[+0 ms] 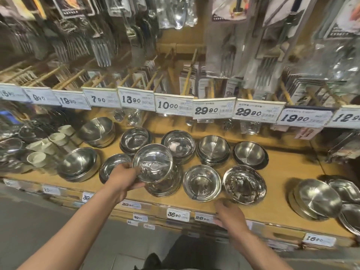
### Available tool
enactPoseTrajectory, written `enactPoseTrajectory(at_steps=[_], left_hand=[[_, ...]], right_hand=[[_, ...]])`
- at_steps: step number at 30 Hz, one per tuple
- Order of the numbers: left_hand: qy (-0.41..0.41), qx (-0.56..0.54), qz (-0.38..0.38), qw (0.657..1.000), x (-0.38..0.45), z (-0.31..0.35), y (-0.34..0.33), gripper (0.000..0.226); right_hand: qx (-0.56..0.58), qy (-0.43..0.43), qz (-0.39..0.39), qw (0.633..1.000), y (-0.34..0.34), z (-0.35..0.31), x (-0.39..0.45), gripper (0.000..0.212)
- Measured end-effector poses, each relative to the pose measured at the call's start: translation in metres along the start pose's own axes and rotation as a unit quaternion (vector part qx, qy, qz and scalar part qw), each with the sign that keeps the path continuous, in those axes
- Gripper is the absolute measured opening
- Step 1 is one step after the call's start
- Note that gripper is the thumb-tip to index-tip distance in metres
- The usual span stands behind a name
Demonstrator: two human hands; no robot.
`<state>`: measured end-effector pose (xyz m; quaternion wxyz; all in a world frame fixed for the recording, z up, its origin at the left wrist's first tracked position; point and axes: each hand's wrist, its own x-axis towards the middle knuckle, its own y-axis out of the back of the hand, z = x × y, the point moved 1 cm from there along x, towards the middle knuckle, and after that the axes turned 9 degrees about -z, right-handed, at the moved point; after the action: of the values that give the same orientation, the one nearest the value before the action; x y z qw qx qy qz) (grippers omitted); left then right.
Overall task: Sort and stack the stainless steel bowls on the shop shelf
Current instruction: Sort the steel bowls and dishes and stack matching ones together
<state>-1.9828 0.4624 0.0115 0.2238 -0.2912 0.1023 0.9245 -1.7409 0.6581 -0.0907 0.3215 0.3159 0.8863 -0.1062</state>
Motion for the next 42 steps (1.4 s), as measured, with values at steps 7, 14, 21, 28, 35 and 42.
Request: enactPoseTrajectory(at_steps=[7, 14, 21, 28, 35, 42], left_hand=[[0.006, 0.004, -0.047, 0.999, 0.02, -0.001, 0.041, 0.012], [0.006, 0.005, -0.075, 0.997, 0.04, 0.006, 0.083, 0.017], [0.01, 0.015, -0.108, 0.994, 0.05, 0.018, 0.106, 0.012], [0.011, 0.01, -0.13, 0.991, 0.048, 0.022, 0.114, 0.018], [0.01, 0.018, -0.144, 0.989, 0.045, 0.02, 0.124, 0.018], [0.017, 0.012, -0.135, 0.991, 0.047, 0.021, 0.124, 0.018]], right_hand=[[0.049, -0.018, 0.067, 0.996, -0.042, -0.005, 0.027, 0.041], [0.021, -0.008, 0.205, 0.978, -0.056, -0.022, 0.008, 0.032], [0.096, 0.069, 0.196, 0.974, -0.085, -0.051, -0.028, 0.038], [0.058, 0.035, 0.08, 0.994, -0.143, -0.082, -0.011, 0.027], [0.067, 0.014, 0.1, 0.993, -0.164, -0.079, 0.004, 0.037], [-0.058, 0.002, 0.142, 0.988, -0.159, -0.076, 0.001, 0.026]])
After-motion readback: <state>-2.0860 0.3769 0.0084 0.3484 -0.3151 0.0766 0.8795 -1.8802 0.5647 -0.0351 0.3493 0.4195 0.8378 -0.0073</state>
